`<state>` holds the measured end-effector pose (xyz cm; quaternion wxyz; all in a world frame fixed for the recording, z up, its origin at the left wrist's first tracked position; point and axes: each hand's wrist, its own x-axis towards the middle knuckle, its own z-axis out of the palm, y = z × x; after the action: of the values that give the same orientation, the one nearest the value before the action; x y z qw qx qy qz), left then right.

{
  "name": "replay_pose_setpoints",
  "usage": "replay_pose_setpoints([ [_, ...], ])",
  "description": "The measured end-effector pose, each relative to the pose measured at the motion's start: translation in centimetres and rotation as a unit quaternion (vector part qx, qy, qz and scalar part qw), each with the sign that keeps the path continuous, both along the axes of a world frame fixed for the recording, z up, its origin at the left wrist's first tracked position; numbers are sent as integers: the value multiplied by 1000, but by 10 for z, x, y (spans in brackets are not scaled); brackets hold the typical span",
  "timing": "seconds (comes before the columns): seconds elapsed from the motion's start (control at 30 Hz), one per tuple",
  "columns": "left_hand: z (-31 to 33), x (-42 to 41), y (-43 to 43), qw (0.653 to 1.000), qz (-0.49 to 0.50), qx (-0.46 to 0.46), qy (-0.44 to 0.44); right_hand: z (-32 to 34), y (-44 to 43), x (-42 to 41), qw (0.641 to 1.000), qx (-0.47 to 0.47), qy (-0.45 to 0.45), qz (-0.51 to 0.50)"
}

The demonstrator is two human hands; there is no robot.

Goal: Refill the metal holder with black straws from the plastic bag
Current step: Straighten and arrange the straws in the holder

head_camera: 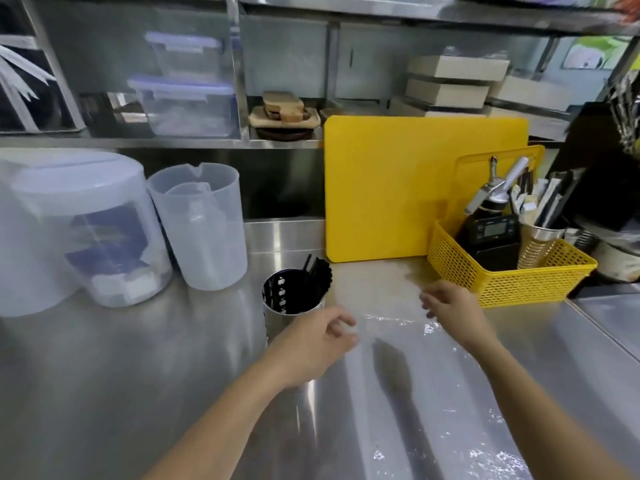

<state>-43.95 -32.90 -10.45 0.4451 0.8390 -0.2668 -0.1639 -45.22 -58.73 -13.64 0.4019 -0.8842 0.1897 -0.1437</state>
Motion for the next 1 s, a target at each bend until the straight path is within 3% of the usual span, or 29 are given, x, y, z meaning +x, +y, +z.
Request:
replay_pose_setpoints([
  [0.1,16,10,15,989,47,-106,-87,16,40,7,997,19,-41,54],
  [0.2,21,28,28,974,109,-143,-141,26,76,12,990,69,-73,97],
  [0.33,16,53,34,965,141,-123,-182,32,109,21,983,102,-79,127],
  [0.67,1,91,15,979,53,-52,-189,19,128,46,987,127,-30,99],
  [1.0,6,134,6,989,-54,54,-125,11,127,68,973,201,-54,100],
])
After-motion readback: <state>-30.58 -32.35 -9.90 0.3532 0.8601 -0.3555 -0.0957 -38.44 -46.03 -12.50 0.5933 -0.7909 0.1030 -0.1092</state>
